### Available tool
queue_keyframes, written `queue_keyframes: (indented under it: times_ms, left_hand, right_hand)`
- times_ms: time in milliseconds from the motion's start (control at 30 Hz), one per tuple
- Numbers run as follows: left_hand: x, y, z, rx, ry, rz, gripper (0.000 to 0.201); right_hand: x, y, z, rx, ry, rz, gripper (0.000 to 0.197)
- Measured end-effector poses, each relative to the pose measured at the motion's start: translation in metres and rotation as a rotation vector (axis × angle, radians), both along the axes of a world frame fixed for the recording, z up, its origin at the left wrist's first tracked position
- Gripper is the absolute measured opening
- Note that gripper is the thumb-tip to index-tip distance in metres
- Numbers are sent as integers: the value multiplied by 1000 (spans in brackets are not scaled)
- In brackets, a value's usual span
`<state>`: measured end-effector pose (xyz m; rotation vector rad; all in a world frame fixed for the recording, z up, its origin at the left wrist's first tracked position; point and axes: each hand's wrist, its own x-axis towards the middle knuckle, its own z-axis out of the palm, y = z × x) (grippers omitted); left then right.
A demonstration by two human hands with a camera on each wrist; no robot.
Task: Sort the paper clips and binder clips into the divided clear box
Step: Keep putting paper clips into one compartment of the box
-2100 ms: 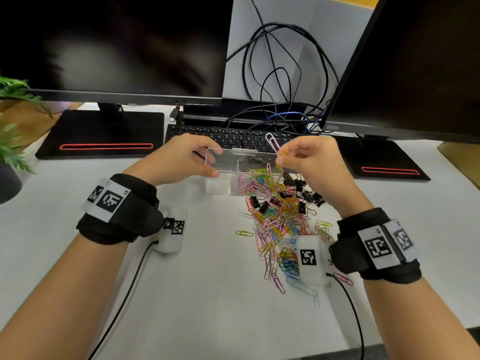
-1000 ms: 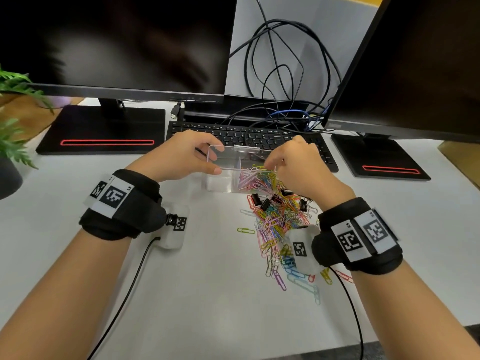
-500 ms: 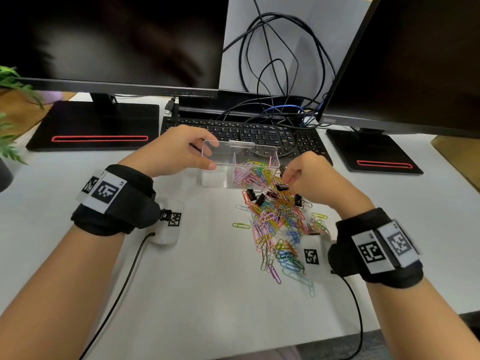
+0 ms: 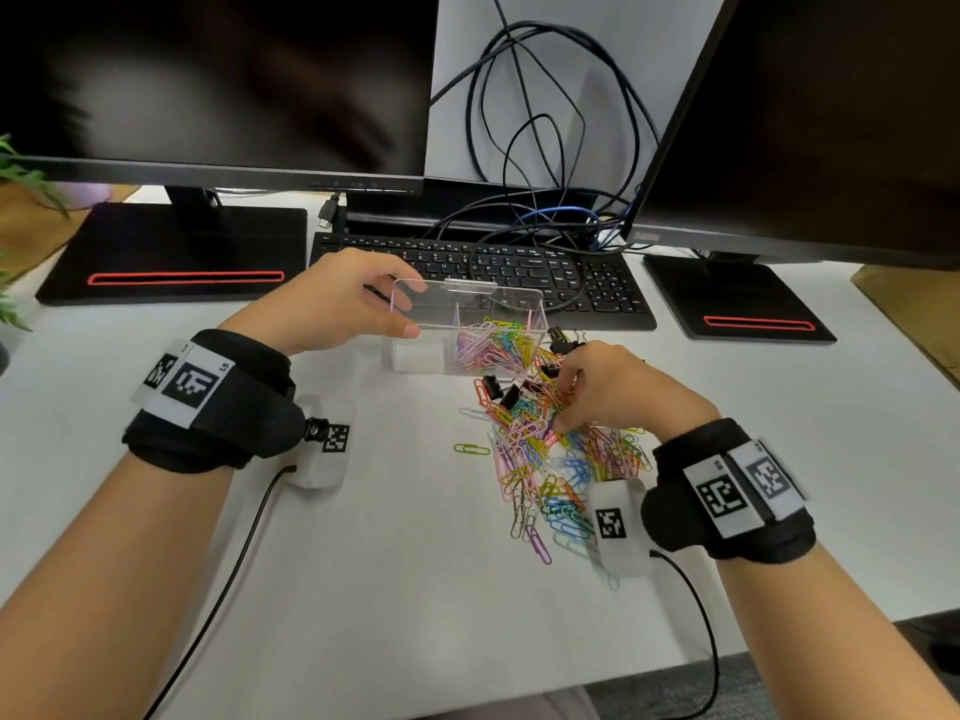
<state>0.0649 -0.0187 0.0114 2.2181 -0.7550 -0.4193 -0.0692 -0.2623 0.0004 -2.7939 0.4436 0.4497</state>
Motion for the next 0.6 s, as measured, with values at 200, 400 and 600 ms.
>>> queue_keyframes:
  times_ms: [200, 400, 600]
  left_hand:
    - [-1, -1, 1, 2, -8, -3, 48]
    - [-1, 0, 1, -6, -4, -4, 48]
    - [-3, 0, 3, -1, -2, -8, 49]
  right_hand:
    - [2, 1, 0, -27, -43, 35, 19]
    - [2, 1, 0, -59, -89, 44, 15]
    - [0, -4, 6, 39, -177, -8, 17]
